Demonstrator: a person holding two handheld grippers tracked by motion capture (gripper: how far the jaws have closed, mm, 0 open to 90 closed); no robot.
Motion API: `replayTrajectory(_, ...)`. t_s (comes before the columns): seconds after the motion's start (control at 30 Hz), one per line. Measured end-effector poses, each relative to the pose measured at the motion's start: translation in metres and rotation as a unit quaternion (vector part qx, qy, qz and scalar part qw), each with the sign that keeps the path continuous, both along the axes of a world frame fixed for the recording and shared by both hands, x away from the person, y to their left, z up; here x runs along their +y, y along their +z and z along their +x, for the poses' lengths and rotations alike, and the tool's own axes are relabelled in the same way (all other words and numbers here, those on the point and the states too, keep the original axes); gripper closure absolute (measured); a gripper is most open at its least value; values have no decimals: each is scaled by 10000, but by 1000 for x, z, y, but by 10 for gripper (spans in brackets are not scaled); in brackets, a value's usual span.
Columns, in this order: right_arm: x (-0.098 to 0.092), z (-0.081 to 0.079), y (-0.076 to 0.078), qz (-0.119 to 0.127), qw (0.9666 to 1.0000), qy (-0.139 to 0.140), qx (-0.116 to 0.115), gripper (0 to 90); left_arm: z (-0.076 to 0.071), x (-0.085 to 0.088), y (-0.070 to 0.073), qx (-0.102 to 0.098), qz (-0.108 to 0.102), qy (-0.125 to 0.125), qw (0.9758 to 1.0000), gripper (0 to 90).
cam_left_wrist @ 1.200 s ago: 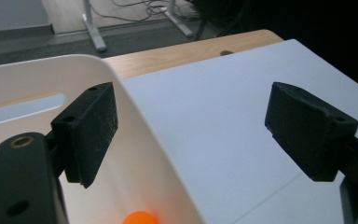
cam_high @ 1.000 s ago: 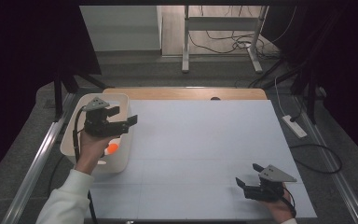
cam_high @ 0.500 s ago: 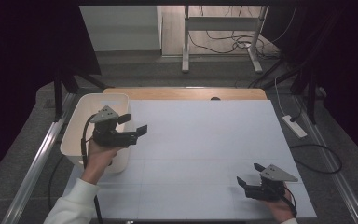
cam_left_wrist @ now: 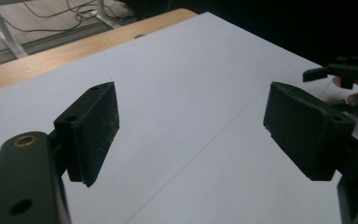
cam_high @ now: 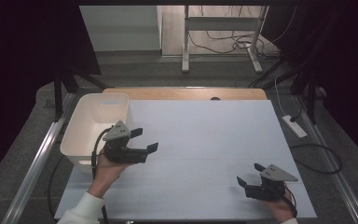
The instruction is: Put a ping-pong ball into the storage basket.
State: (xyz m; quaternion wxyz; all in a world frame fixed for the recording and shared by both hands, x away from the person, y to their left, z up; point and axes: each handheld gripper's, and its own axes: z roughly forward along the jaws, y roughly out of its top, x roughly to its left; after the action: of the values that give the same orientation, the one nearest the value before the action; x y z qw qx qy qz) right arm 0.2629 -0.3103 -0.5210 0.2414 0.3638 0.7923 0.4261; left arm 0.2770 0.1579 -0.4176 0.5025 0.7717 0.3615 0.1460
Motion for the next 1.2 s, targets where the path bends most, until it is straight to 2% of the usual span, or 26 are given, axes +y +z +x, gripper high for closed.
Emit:
replayTrajectory(0.2, 0, 0, 0, 20, 10000, 0, 6, 146, -8, -4, -7, -25, 41, -83, 10000, 191)
replayTrajectory(0.27, 0, 0, 0, 6, 10000, -1, 11, 146, -12, -5, -11, 32, -27, -182, 9998, 188)
replayTrajectory(0.3, 1, 0, -1, 12, 10000, 5, 7, 146, -16, -8, -15, -33, 94, -204, 9997, 188)
replayTrajectory(0.33, 1, 0, -1, 2, 10000, 2, 5, 146, -16, -8, -15, -33, 94, -204, 9997, 187)
replayTrajectory(0.4, 1, 0, 0, 5, 10000, 2, 4, 146, -22, -11, -20, -97, 239, -174, 9995, 187)
replayTrajectory(0.73, 1, 0, -1, 2, 10000, -6, 11, 146, -41, -2, -43, -56, 91, -239, 9997, 184)
replayTrajectory(0.93, 1, 0, -1, 3, 10000, -5, 19, 146, -47, 6, -62, 23, 87, -137, 9999, 184)
replayTrajectory(0.97, 1, -1, -1, -1, 10000, -16, 18, 146, -49, 8, -69, 34, 194, -63, 9998, 184)
replayTrajectory(1.1, 0, 0, -1, 18, 10000, -9, 13, 146, -52, 10, -78, 47, 337, 7, 9994, 184)
replayTrajectory(1.2, 0, 0, -2, 35, 10000, 7, 18, 146, -53, 15, -84, 58, 352, 21, 9994, 184)
